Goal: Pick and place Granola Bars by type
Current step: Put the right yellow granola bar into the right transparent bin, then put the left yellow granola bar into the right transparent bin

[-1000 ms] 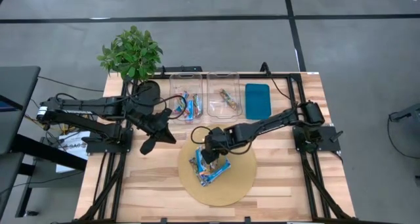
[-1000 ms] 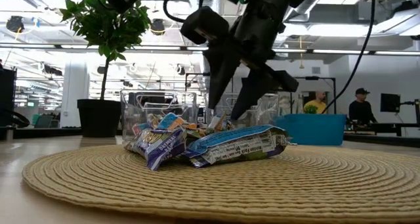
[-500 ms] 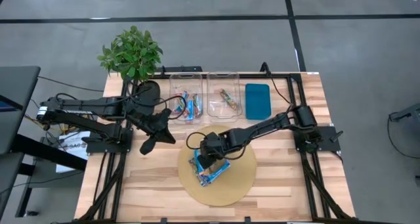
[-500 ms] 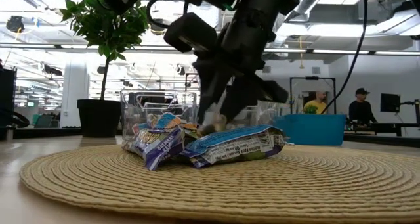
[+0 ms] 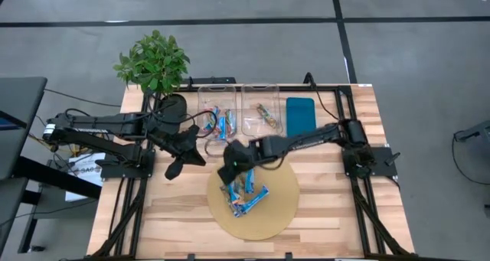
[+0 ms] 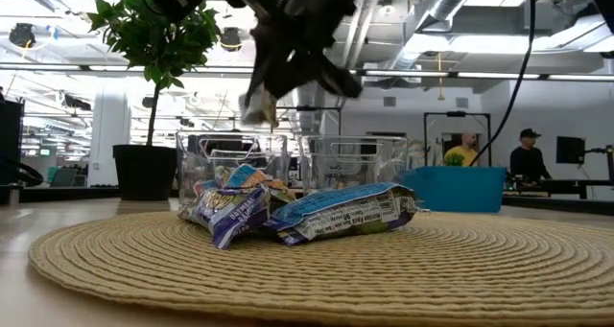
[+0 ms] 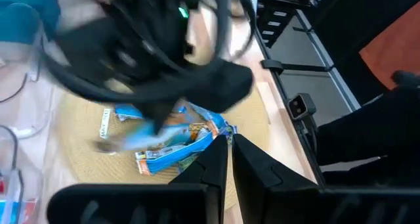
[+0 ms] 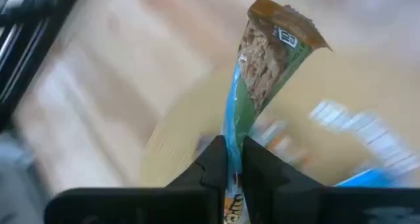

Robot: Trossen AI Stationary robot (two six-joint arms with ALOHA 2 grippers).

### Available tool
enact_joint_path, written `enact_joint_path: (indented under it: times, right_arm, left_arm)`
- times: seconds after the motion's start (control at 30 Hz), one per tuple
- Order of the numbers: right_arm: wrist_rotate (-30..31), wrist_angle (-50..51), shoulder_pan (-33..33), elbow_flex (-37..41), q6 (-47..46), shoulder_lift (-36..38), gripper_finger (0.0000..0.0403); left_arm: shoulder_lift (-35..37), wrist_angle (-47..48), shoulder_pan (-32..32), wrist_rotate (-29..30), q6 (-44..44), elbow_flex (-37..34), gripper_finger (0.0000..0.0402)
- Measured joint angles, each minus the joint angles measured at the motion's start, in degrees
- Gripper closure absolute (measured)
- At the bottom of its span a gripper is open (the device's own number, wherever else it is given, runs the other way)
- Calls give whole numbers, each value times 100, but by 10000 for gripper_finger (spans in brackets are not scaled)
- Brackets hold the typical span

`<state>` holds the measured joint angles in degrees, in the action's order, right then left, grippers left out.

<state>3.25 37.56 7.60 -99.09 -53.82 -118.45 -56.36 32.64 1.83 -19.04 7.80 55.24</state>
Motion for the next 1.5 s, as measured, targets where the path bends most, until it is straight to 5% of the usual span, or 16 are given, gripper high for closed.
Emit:
enact_joint_path:
  times: [0.37, 0.7, 0.93, 1.2, 1.5]
  right_arm:
    - [1667, 2842, -1421, -1423, 1529, 7, 382]
    - [1637, 3489, -2207, -1421, 2394, 9, 361]
    - [1341, 3546, -2317, -1421, 2842, 9, 277]
    - [214, 2761, -1605, -1431, 2787, 161, 180]
    - [-146, 2212, 0, -1339, 1170, 106, 167]
  left_arm:
    - [0, -22, -4, 530, 303, 0, 386]
    - [0, -46, -2, 958, 600, 0, 386]
    - [0, -46, 0, 1218, 834, 0, 386]
    - [0, -46, 0, 1237, 937, 0, 386]
    - [2, -43, 0, 1226, 937, 0, 386]
